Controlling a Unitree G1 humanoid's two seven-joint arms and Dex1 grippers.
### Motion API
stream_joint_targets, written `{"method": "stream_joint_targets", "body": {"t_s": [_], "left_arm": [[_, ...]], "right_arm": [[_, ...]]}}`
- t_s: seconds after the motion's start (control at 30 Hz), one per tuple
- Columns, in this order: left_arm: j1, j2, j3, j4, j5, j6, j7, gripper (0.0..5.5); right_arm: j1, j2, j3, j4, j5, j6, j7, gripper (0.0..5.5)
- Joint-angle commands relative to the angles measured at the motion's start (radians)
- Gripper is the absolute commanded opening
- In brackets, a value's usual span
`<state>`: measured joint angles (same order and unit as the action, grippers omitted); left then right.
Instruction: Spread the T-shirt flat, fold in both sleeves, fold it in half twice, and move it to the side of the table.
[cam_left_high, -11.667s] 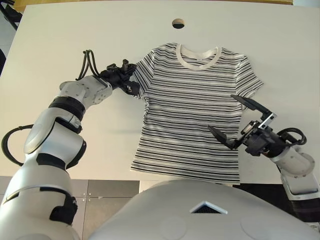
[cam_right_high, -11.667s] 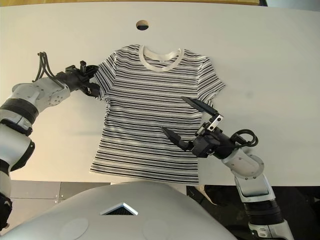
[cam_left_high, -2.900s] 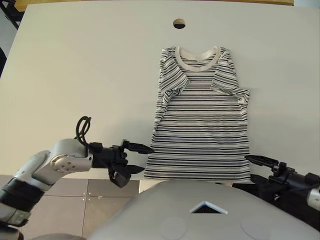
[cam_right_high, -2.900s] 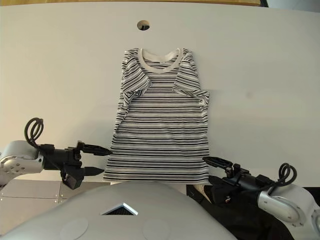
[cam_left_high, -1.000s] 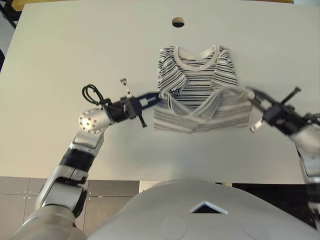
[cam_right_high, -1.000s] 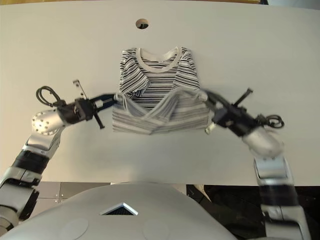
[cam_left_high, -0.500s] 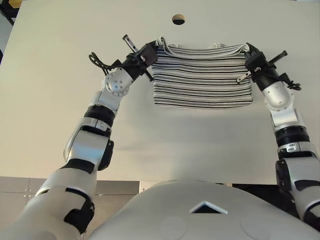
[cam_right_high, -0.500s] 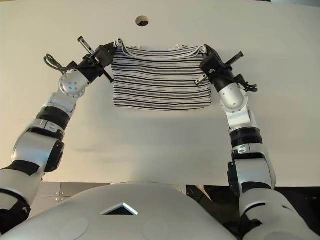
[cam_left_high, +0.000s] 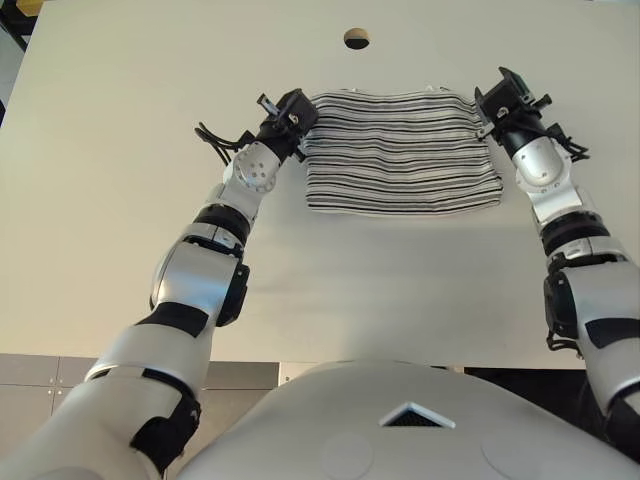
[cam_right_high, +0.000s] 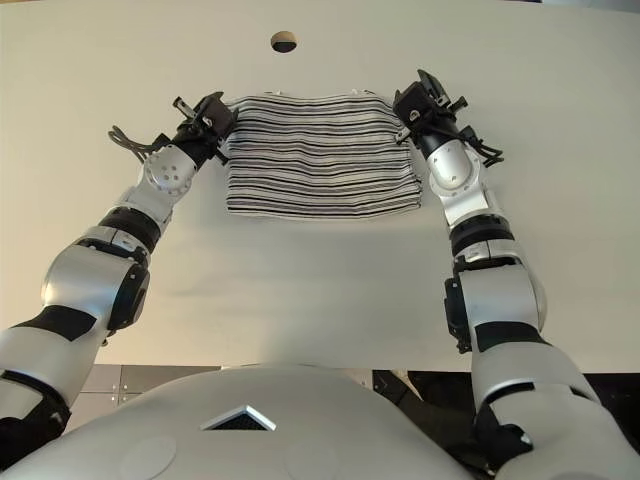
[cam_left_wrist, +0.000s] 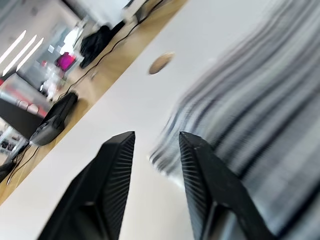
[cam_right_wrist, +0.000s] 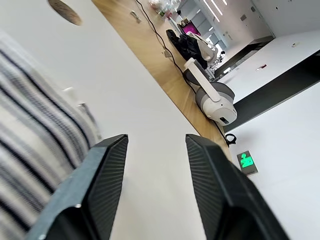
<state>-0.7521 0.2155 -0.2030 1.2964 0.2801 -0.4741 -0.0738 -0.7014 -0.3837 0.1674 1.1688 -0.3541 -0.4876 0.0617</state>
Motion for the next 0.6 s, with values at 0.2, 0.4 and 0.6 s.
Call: {"method": "stream_joint_targets", "body": {"t_s": [0.2,0.4,0.6], "left_arm": [[-0.012,0.082,0.09,0.018,-0.011,0.121,0.185,3.16],[0.246,0.031,0.192,-0.358,-0.106,-0.18,0.299,3.38],[0.374,-0.004,0.171,-0.658,-0.026,-0.152,0.355,3.38]], "right_arm": [[0.217,-0.11,0.0,-0.383,0.018,-0.159,0.086,3.27],[0.627,-0.356,0.057,-0.829,-0.205,-0.09,0.22,3.27],[0.651,-0.409,0.137,-0.793,-0.311,-0.053,0.262,3.27]]}}
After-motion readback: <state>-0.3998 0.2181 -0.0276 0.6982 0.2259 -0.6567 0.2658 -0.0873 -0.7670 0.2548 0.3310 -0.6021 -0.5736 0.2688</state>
